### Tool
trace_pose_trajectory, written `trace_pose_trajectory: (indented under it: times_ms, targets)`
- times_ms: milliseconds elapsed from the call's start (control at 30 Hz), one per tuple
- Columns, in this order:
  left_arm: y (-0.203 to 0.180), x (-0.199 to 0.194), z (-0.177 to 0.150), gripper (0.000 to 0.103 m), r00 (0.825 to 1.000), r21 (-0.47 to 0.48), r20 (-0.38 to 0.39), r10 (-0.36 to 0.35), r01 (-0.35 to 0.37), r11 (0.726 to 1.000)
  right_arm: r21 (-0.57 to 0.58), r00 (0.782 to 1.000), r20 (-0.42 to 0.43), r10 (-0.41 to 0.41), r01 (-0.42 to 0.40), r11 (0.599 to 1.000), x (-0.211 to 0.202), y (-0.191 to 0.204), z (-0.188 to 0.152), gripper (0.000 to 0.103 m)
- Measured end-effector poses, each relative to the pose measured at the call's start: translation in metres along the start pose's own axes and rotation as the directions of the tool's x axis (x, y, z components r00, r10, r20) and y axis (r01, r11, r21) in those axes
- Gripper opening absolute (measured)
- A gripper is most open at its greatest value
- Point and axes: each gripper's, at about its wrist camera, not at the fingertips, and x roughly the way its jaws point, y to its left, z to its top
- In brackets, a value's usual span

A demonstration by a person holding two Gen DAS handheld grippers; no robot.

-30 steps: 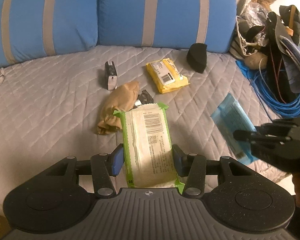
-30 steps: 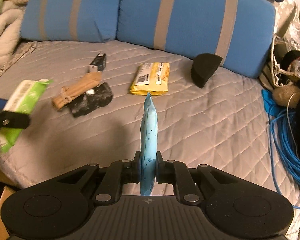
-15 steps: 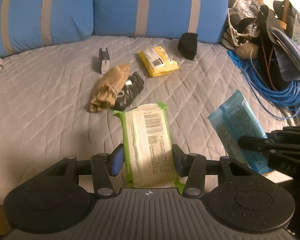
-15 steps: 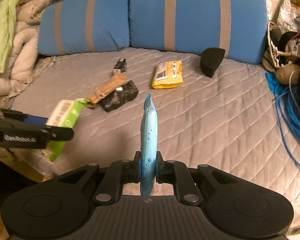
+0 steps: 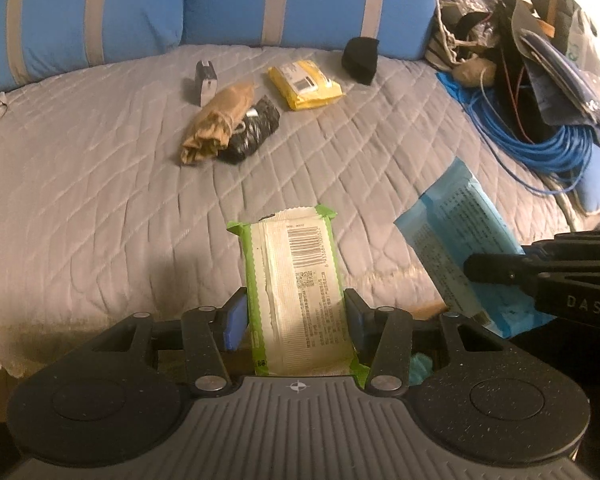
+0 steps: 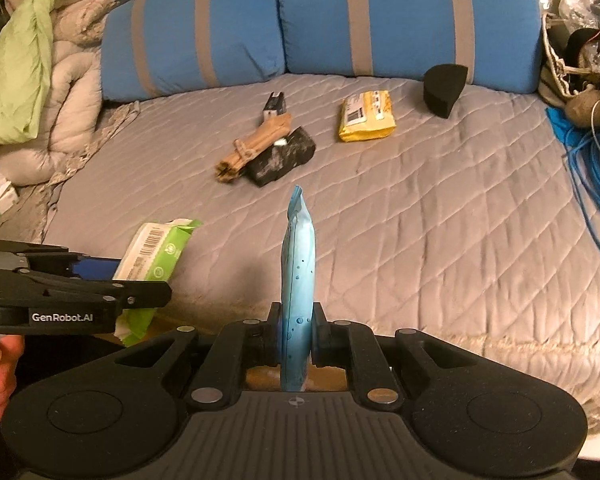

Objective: Organize soft objects
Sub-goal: 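Carry the wipes pack and light-blue packet over the cardboard box with both grippers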

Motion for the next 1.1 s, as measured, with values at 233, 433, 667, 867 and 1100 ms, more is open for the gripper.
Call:
trace_pose_trajectory:
  times_ms: [233, 433, 667, 867, 1100]
  targets:
    - [-0.003, -0.005, -0.027, 0.048, 0.999, 0.026, -0.054, -0.008, 0.009, 1.000, -0.006, 0.999, -0.036, 0.012, -0.012, 1.000, -0.009, 0.016, -0.024, 0.015]
    - [-0.008, -0.003, -0.050, 0.048, 0.991, 0.041, -0.133, -0.015, 0.021, 0.999, -0.014, 0.992, -0.123, -0.003, 0.002, 1.000, -0.005, 0.028, -0.044, 0.015]
    - [-0.006, 0.000, -0.060, 0.048, 0.984, 0.043, -0.180, -0.012, 0.020, 0.999, -0.027, 0.983, -0.183, -0.014, 0.009, 1.000, 0.001, 0.037, -0.057, 0.015]
    - [-0.008, 0.002, -0.059, 0.048, 0.982, 0.049, -0.191, -0.007, 0.016, 0.999, -0.016, 0.979, -0.202, -0.008, 0.005, 1.000, 0.004, 0.036, -0.057, 0.015]
    - [-0.003, 0.009, -0.055, 0.049, 0.978, 0.011, -0.207, 0.024, -0.022, 1.000, 0.010, 0.970, -0.244, -0.008, 0.011, 1.000, 0.012, 0.032, -0.058, 0.056]
